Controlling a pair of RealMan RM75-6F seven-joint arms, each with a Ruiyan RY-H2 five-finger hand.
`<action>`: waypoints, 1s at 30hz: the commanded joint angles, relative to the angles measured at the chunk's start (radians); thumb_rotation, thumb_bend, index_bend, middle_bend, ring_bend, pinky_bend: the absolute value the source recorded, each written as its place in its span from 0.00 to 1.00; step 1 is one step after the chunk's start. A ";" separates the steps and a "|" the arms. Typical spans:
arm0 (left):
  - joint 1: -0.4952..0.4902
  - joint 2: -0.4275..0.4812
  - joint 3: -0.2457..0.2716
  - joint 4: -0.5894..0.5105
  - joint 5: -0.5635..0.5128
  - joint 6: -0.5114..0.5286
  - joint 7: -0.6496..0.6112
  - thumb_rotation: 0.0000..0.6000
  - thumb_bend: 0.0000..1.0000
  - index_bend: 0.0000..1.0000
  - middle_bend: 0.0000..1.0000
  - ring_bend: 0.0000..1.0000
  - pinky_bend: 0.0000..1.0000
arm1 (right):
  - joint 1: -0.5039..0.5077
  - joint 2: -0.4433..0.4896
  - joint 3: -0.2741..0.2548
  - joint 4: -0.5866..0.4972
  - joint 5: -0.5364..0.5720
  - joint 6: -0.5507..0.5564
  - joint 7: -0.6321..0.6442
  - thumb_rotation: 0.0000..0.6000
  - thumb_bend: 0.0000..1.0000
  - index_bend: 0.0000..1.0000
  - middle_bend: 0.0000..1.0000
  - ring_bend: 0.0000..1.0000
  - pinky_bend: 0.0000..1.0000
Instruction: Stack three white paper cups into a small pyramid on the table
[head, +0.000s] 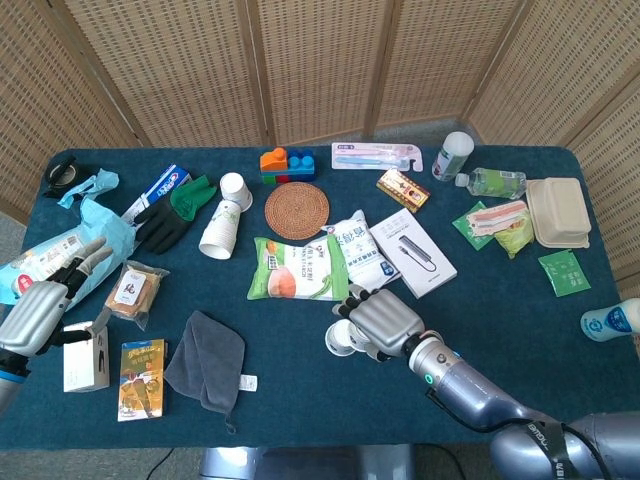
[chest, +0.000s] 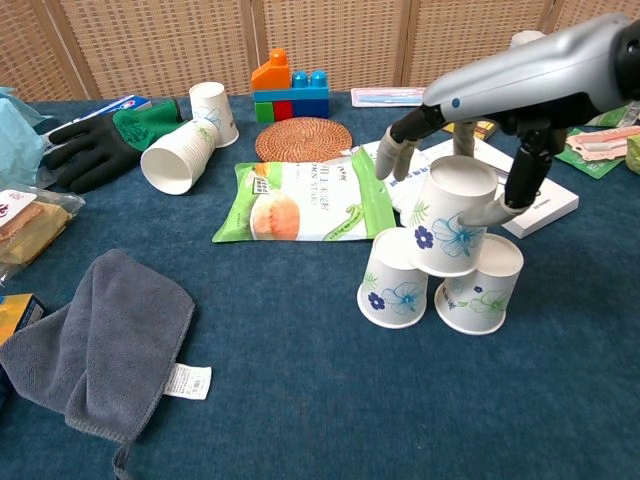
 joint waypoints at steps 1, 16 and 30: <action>0.000 0.000 0.001 0.000 0.000 -0.001 -0.001 1.00 0.47 0.02 0.00 0.00 0.24 | 0.003 0.003 -0.003 0.000 0.002 -0.005 -0.001 1.00 0.38 0.14 0.20 0.05 0.29; 0.000 0.003 0.002 -0.004 0.001 -0.001 0.001 1.00 0.47 0.02 0.00 0.00 0.18 | 0.000 0.028 -0.006 -0.001 -0.001 -0.016 0.028 1.00 0.22 0.10 0.18 0.01 0.17; 0.006 0.007 0.005 -0.011 0.006 0.009 0.001 1.00 0.47 0.01 0.00 0.00 0.15 | -0.023 0.066 -0.002 0.009 -0.025 -0.027 0.072 1.00 0.22 0.10 0.18 0.00 0.10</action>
